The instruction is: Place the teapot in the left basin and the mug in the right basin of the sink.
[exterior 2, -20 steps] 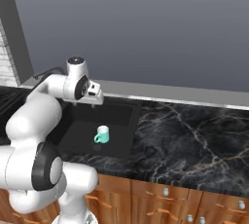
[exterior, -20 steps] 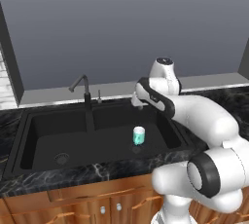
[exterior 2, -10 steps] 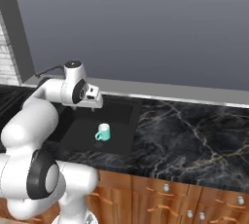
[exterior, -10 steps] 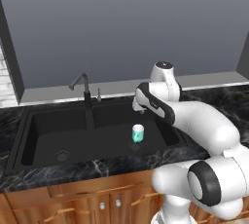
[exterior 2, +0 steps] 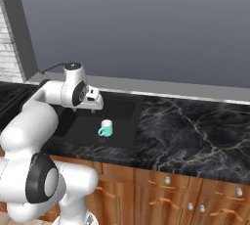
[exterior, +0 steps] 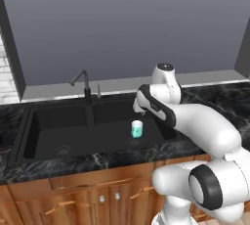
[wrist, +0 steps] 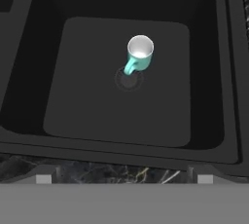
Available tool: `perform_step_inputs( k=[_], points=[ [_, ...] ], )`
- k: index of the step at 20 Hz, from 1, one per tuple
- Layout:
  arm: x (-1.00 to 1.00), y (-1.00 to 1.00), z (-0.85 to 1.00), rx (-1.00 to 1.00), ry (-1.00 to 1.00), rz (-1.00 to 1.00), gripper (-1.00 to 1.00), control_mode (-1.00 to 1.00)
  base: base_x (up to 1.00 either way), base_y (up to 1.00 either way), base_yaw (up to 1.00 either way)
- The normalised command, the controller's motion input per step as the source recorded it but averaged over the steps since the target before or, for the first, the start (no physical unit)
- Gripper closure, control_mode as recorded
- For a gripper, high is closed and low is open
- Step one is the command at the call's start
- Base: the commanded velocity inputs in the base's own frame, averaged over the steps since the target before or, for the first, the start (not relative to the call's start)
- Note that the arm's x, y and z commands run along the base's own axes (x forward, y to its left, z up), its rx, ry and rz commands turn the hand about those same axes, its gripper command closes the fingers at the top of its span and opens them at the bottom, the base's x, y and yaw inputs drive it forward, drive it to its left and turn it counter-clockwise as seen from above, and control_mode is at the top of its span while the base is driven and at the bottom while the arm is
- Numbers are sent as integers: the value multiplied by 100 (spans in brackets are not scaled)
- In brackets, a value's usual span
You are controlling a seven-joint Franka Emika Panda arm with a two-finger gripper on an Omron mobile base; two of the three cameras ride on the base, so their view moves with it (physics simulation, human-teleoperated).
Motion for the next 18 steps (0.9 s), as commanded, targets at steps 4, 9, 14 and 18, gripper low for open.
perform_step_inputs(
  k=[4, 9, 14, 18],
  points=[
    [0, 0, 0, 0, 0, 0, -100, 100, 8, 46, 0],
    [0, 0, 0, 0, 0, 0, -100, 100, 0, 61, 0],
    [0, 0, 0, 0, 0, 0, -100, 100, 0, 60, 0],
    [0, 0, 0, 0, 0, 0, -100, 100, 0, 58, 0]
  ],
)
